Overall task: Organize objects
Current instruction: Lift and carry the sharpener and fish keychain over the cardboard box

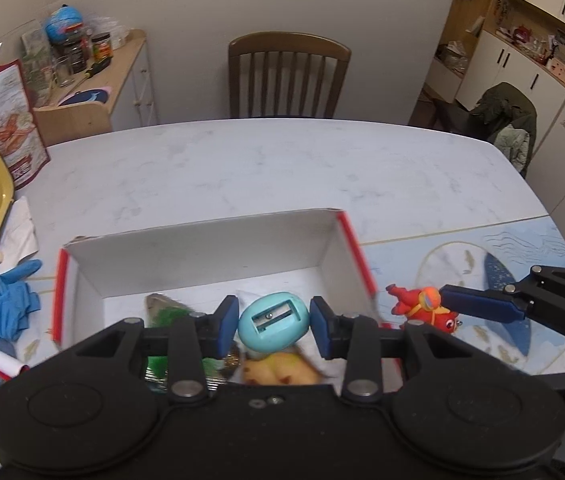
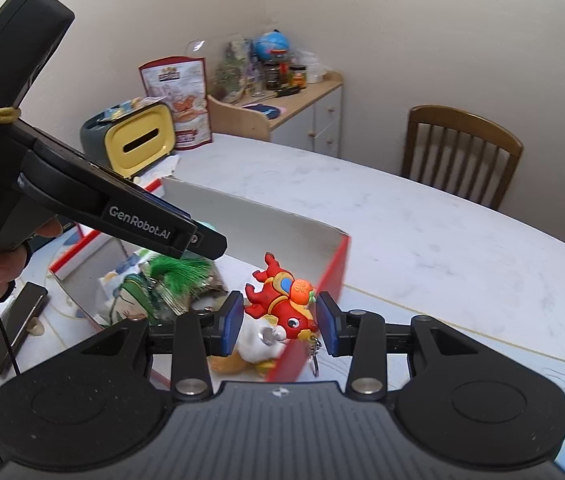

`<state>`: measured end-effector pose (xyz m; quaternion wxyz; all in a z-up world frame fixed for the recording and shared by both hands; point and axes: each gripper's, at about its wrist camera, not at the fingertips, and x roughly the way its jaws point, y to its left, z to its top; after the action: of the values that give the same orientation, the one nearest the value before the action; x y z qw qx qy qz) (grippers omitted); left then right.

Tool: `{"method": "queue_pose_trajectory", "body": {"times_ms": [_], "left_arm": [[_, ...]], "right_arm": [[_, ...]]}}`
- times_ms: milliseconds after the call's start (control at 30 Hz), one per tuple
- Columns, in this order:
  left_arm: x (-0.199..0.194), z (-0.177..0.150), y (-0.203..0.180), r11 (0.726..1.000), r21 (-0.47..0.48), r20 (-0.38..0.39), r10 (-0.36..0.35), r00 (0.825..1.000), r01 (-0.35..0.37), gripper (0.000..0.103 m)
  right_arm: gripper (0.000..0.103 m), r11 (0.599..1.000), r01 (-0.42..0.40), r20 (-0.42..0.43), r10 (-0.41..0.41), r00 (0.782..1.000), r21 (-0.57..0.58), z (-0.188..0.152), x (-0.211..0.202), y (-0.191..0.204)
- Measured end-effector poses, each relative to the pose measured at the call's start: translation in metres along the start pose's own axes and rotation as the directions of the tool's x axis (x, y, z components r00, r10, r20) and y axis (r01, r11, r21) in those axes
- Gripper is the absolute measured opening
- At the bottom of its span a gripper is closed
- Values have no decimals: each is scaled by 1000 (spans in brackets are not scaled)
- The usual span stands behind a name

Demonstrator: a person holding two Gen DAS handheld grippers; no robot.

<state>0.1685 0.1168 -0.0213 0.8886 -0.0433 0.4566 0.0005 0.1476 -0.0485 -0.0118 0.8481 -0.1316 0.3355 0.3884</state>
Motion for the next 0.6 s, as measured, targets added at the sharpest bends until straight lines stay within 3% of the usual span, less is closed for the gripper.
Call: {"method": "queue_pose_trajectory", "body": {"times_ms": [267, 600], "left_arm": [[22, 5, 32, 999, -22, -17, 40, 999, -40, 37], [66, 16, 49, 998, -38, -58, 43, 997, -45, 37]], "right_arm": [[39, 1000, -21, -38, 21, 999, -13, 13, 34, 20], [39, 998, -1, -131, -8, 991, -66, 3, 90, 43]]}}
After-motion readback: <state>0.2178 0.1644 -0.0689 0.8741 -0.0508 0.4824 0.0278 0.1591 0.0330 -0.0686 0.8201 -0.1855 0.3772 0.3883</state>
